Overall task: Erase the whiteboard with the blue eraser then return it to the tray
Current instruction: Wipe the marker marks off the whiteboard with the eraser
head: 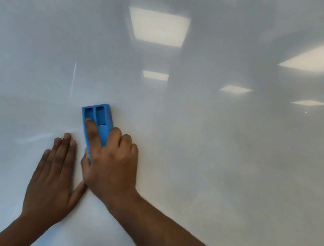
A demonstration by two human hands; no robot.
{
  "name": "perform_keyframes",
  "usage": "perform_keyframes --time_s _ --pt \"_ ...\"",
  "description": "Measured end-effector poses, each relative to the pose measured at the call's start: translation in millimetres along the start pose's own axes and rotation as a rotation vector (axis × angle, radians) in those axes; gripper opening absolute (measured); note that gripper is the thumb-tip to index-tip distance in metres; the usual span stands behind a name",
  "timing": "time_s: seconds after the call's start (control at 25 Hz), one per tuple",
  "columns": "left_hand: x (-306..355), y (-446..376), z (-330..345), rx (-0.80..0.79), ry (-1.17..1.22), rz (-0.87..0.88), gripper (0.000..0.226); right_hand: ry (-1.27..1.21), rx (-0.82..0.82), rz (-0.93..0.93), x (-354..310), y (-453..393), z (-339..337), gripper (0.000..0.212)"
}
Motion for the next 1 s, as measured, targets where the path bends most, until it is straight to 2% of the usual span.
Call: perform_keyframes --time_s 0.08,0.16,0.28,0.4,0.52,0.72,1.0 --pt "-20 14 4 -0.029 0.055 -0.113 0.100 -0.006 -0.064 -0.078 -43 0 21 0.050" --pt "-21 21 6 -0.052 0.104 -0.175 0.099 0.032 -0.114 -0.127 -53 0 30 0.049" --pt "4 28 6 -0.045 0.126 -0.121 0.085 0.069 -0.087 -0.241 -35 16 19 0.050" --pt "38 26 8 -0.025 0.179 -0.086 0.081 0.041 -0.090 -0.253 12 46 3 0.056" --pt "93 17 15 -0.011 0.212 0.005 0.084 0.042 -0.096 -0.173 77 78 -19 0.060" --pt "221 4 29 0.051 0.240 0.102 0.083 0.086 -0.014 0.009 213 128 -63 0.056" --pt "408 -5 58 0.093 0.251 0.197 0.075 0.203 0.114 0.399 474 198 -163 0.056"
Point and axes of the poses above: each hand's wrist, its own y-axis away from the middle knuckle, its own z-axis out of the palm, x = y × z, the point moved 7 cm from there along -y, towards the middle knuckle, and after that the axes turned 2 degrees about x, right-handed, at the moved point
